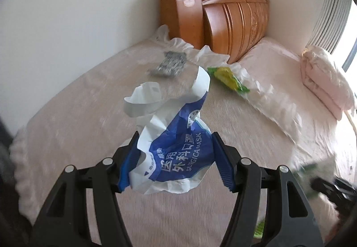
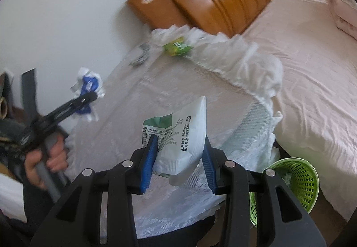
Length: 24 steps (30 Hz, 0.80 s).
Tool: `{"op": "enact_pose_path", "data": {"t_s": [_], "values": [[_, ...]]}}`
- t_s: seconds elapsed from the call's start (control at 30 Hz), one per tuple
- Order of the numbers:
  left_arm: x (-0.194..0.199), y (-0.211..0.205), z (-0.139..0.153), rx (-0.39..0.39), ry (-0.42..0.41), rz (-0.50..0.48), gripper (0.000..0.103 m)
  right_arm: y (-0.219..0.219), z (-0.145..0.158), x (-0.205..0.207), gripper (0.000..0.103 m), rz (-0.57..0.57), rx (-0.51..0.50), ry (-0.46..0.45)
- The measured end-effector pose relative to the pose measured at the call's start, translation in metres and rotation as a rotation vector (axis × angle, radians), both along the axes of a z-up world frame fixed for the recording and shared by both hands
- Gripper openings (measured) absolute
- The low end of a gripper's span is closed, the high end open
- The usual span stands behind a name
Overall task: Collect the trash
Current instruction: 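Carry the bag and mask wrapper over the green wastebasket and open both tools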
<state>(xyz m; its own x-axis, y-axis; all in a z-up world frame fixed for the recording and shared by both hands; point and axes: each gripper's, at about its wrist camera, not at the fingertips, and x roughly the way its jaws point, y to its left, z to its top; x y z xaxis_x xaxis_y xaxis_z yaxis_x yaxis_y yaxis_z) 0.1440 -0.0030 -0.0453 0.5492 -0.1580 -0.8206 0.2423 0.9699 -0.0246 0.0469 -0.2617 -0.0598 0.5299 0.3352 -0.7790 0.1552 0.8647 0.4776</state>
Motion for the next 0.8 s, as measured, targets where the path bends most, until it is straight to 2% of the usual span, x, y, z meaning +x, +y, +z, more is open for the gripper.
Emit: {"op": "enact_pose_path", "data": {"t_s": [0.17,0.3,0.5,0.63,0.8], "values": [[-0.063,0.008,0.016,-0.004,0.007,0.013,0.06,0.015,0.005,-0.016,0.04,0.077,-0.003,-0.018],[-0.099,-0.005,0.019,-0.006,0.014,-0.016,0.061,0.012,0.006,-0.038,0.04,0.105,-0.005,-0.02],[-0.136,-0.047,0.015,-0.043,0.031,-0.124,0.061,-0.026,0.004,-0.1,0.041,0.037,-0.13,0.004],[-0.153,-0.082,0.001,-0.052,0.074,-0.206,0.061,-0.063,-0.028,-0.142,0.041,-0.038,-0.202,0.104],[-0.176,-0.119,-0.019,-0.029,0.126,-0.294,0.061,-0.1,-0.096,-0.168,0.043,-0.128,-0.201,0.235]]}}
